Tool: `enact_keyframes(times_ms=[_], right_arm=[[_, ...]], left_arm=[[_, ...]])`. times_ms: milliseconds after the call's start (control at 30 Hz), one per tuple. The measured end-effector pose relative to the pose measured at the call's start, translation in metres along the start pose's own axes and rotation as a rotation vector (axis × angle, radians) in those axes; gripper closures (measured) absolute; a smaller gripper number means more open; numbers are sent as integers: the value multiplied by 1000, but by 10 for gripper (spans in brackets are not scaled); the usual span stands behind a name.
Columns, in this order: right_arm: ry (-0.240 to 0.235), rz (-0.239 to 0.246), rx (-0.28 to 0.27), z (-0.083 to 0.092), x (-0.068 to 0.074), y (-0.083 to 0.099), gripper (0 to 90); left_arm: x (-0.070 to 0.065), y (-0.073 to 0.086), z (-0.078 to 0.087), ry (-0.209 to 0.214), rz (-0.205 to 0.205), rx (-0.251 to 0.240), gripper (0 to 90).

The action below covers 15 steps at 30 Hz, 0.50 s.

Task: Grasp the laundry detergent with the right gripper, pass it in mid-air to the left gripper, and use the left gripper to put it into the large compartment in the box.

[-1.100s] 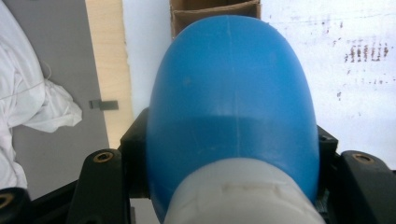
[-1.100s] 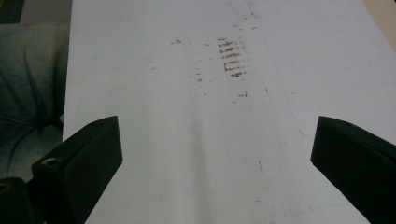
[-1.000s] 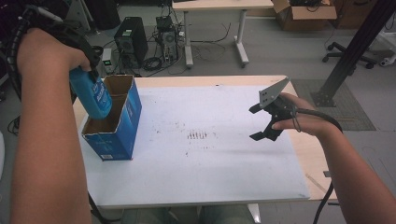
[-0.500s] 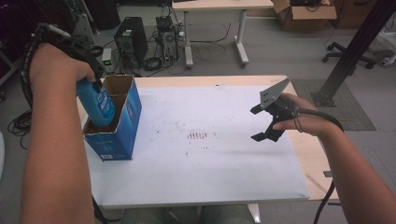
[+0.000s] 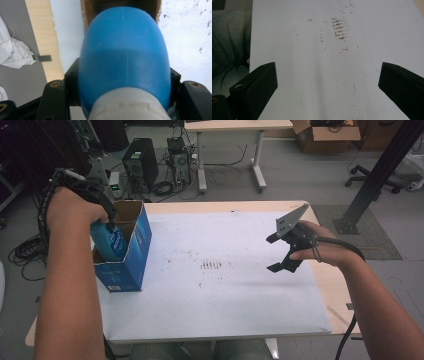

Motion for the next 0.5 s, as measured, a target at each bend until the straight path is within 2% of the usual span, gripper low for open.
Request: enact_keyframes(times_ms=[500], right_arm=[[1, -15, 1, 1, 1, 8, 24]], left_arm=[[-6, -3, -44, 6, -16, 33, 386]])
Point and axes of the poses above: each handheld gripper's, and its own axes: z roughly backward along the jaws, y roughly out of its underside, x roughly to its left, the point moved 10 cm from there along -z, roughly forward along the jaws, and after that the axes turned 1 degree about -z, right-handed, at the moved point
